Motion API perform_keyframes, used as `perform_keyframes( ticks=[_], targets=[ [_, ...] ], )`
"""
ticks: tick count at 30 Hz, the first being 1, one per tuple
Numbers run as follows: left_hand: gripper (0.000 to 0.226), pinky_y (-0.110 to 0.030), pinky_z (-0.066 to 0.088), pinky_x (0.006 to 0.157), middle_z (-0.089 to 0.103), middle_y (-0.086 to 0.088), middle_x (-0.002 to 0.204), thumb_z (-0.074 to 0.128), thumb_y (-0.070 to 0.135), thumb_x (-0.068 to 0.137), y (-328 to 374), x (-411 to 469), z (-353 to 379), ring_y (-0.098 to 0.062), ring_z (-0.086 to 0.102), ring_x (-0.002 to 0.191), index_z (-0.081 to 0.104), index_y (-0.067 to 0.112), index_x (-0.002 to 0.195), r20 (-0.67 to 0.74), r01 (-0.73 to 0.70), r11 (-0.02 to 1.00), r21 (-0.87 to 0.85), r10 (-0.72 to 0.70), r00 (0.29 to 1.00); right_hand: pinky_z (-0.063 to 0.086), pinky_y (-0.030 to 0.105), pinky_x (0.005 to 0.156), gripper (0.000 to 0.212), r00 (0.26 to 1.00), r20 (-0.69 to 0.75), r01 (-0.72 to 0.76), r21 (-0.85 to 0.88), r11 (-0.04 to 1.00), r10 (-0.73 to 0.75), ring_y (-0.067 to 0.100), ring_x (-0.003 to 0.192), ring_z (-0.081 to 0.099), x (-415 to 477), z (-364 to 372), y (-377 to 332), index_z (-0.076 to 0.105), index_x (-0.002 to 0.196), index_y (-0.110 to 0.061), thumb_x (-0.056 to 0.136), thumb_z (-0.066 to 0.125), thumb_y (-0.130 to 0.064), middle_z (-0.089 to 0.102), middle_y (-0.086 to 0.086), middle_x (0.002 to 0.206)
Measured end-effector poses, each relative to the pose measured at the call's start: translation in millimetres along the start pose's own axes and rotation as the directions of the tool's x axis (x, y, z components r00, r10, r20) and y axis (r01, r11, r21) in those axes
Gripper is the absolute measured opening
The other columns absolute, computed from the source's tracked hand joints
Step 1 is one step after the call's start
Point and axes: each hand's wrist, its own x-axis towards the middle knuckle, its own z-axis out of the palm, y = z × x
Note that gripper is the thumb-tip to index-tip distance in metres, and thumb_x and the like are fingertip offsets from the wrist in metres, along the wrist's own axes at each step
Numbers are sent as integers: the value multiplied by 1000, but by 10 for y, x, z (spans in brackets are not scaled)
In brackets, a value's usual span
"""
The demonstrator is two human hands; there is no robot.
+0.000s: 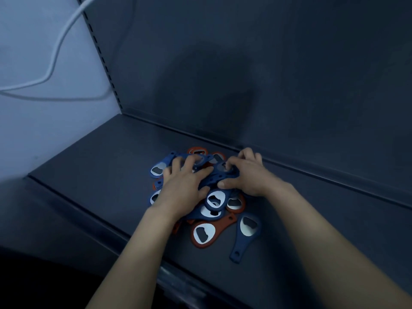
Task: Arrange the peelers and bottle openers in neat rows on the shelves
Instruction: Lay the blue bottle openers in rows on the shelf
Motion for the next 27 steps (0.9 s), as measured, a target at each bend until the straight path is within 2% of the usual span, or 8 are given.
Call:
perform_keyframes(
  ticks=[3, 7, 10, 14, 16, 19, 22, 27],
  targets=[
    [61, -33, 12, 95, 31, 7, 135, 42, 60, 86, 110, -46, 9, -18, 19, 120, 36, 33, 140, 21, -25, 997, -74, 26, 999, 36, 32, 96, 35, 992, -105, 64, -26, 998, -66, 15, 104, 24, -93, 52, 35, 49, 93, -25, 79, 65, -52, 31, -5, 109],
    [91, -37, 14, 102, 21, 3, 146, 47, 75, 72, 206, -116, 22, -20, 19, 130, 20, 30, 146, 145, -44, 999, -18, 46, 988, 36, 31, 96, 38, 984, -159, 73, -65, 995, -83, 18, 109, 31, -188, 44, 118, 54, 115, -20, 88, 58, -46, 35, -2, 116],
    [78, -40, 16, 104, 22, -3, 150, 46, 66, 82, 257, -110, 34, -25, 21, 132, 21, 29, 145, 115, -27, 998, 61, 19, 993, 34, 28, 94, 30, 983, -182, 33, -31, 999, -38, 22, 109, 37, -266, 42, 188, 56, 114, -21, 91, 56, -40, 33, -1, 111],
    [46, -36, 22, 96, 44, 1, 134, 42, 42, 92, 307, -56, 62, -23, 35, 119, 41, 22, 134, -11, -54, 991, 123, 55, 998, 36, 23, 82, 12, 968, -244, -26, 110, 994, 52, 21, 97, 49, -363, 45, 289, 59, 99, -21, 90, 60, -28, 35, -1, 108],
    [44, -37, 26, 94, 48, -1, 127, 41, 43, 92, 338, -26, 86, -25, 37, 115, 44, 19, 128, -34, -61, 987, 150, 67, 997, 36, 22, 80, 7, 961, -266, -29, 159, 987, 71, 19, 94, 49, -407, 63, 324, 59, 94, -21, 88, 62, -24, 36, -1, 106],
    [44, -39, 27, 91, 46, -1, 123, 40, 48, 92, 396, 6, 132, -25, 37, 111, 42, 19, 125, -34, -72, 992, 102, 76, 997, 36, 21, 78, 5, 944, -319, -18, 199, 980, 82, 14, 88, 48, -467, 70, 338, 59, 92, -22, 88, 62, -24, 39, -1, 103],
    [35, -38, 25, 90, 45, -3, 121, 44, 38, 93, 430, 62, 157, -24, 35, 110, 41, 17, 120, -18, -117, 991, 71, 118, 993, 38, 22, 73, 4, 929, -364, 13, 199, 980, 61, 7, 77, 49, -539, 3, 338, 58, 91, -21, 91, 57, -25, 45, -2, 100],
    [11, -38, 27, 91, 46, -4, 114, 42, 17, 95, 468, 126, 93, -25, 42, 106, 37, 18, 105, -23, -129, 990, -62, 128, 992, 44, 33, 73, 8, 895, -445, 3, 105, 994, 44, 22, 80, 52, -682, -105, 380, 53, 91, -17, 94, 50, -23, 52, 2, 95]
  ],
)
